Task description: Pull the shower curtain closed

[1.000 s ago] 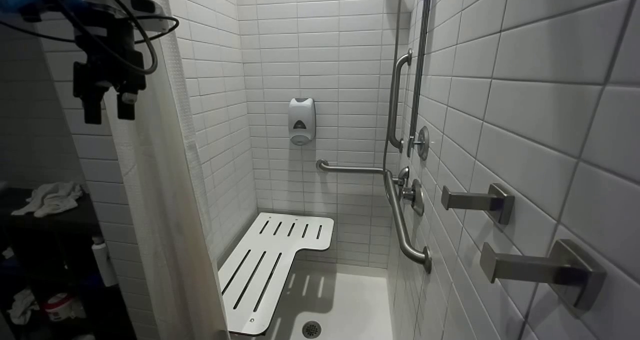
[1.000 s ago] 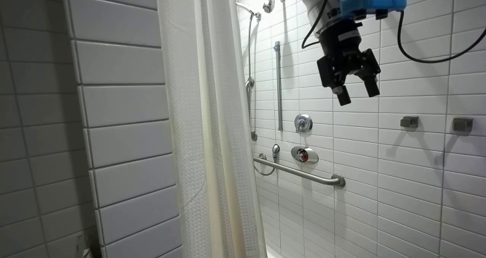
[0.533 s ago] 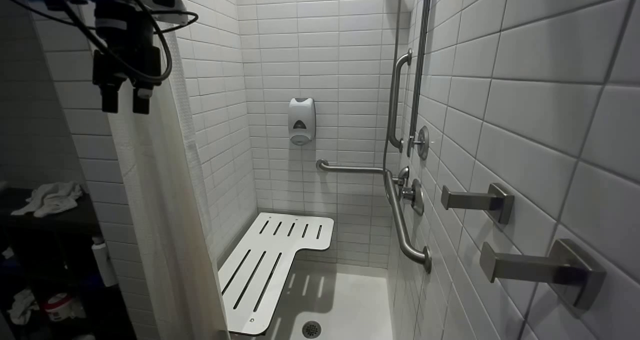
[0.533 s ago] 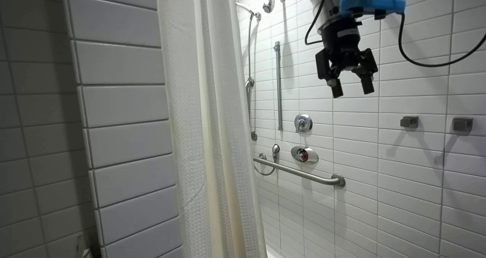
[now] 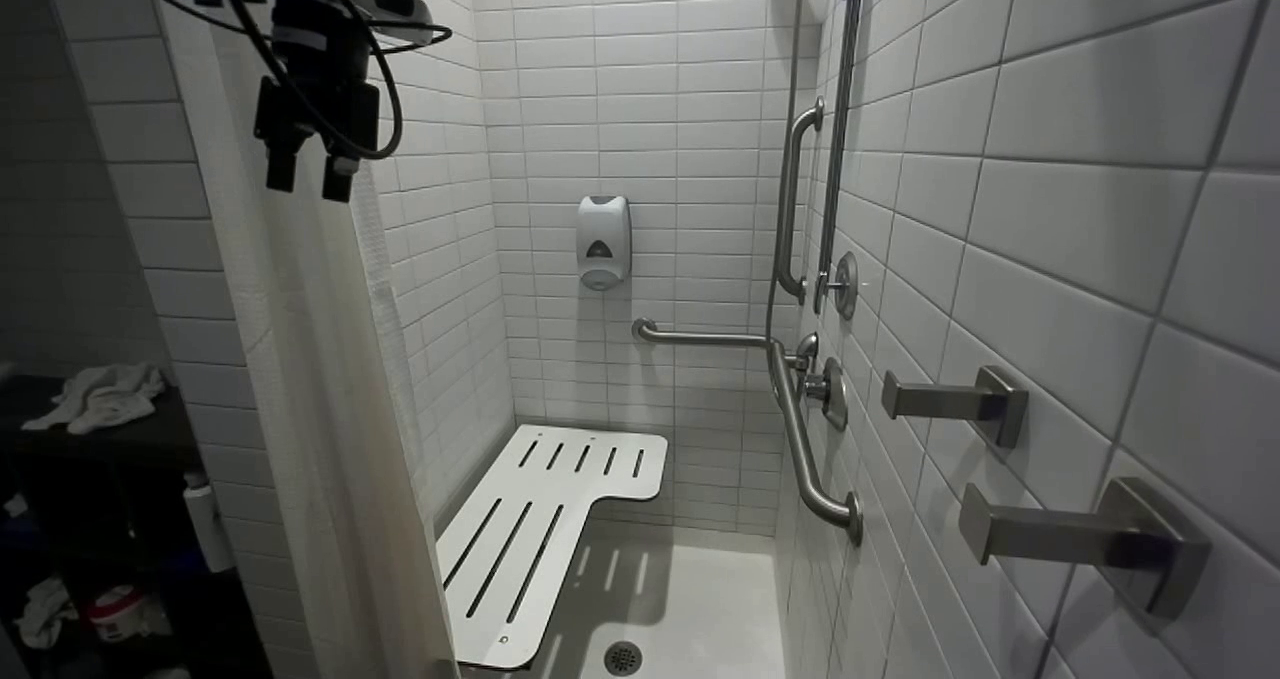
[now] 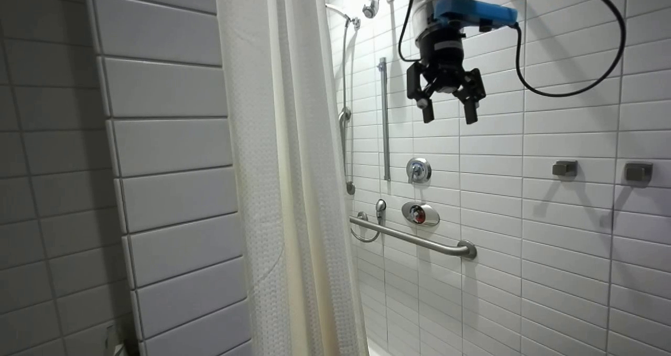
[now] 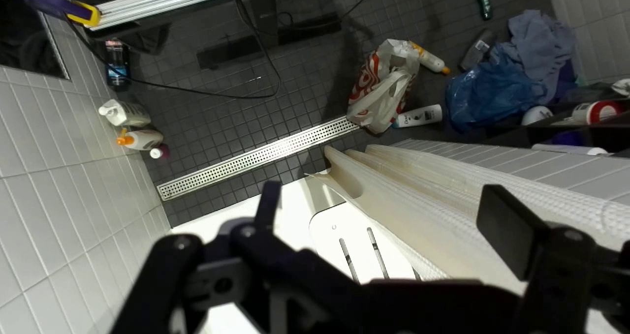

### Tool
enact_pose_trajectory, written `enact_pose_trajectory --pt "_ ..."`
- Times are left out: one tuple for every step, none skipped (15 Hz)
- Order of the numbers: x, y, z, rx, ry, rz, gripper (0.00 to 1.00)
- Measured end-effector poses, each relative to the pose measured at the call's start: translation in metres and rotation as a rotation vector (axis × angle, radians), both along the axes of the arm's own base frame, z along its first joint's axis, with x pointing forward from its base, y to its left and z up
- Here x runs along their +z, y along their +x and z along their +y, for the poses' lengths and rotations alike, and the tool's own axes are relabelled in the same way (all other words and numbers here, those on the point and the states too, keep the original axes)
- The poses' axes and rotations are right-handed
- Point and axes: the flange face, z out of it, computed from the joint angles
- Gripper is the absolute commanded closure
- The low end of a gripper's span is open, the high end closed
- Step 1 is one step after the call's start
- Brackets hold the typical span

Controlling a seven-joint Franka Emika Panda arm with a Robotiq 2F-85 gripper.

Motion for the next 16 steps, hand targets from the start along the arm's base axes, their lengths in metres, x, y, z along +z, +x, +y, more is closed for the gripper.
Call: enact_pose_trajectory --pt "0.002 0.009 -0.001 -0.001 -0.001 0.006 0.0" --pt "0.003 0.017 -0.002 -0.001 -0.002 0.012 0.0" --pt "0.004 0.022 -0.002 0.0 -0.002 0.017 0.0" --pt "0.003 0.026 -0.003 0.0 -0.002 0.021 0.0" --pt "0.003 0.027 -0.003 0.0 -0.002 0.023 0.0" --pt "0.004 0.027 -0.003 0.0 -0.002 0.024 0.0" --pt "0.004 0.027 -0.003 0.0 -0.002 0.025 0.0" --pt "0.005 0.027 -0.003 0.0 -0.002 0.026 0.0" --pt "0.005 0.027 -0.003 0.0 -0.002 0.026 0.0" --pt "0.005 0.027 -0.003 0.0 -0.002 0.026 0.0" --pt "0.005 0.027 -0.003 0.0 -0.002 0.026 0.0" --pt "0.005 0.027 -0.003 0.0 -0.002 0.026 0.0" --pt "0.005 0.027 -0.003 0.0 -0.002 0.026 0.0" --pt "0.005 0.027 -0.003 0.0 -0.002 0.026 0.0" --pt "0.005 0.027 -0.003 0.0 -0.002 0.026 0.0" --pt "0.005 0.027 -0.003 0.0 -0.002 0.026 0.0"
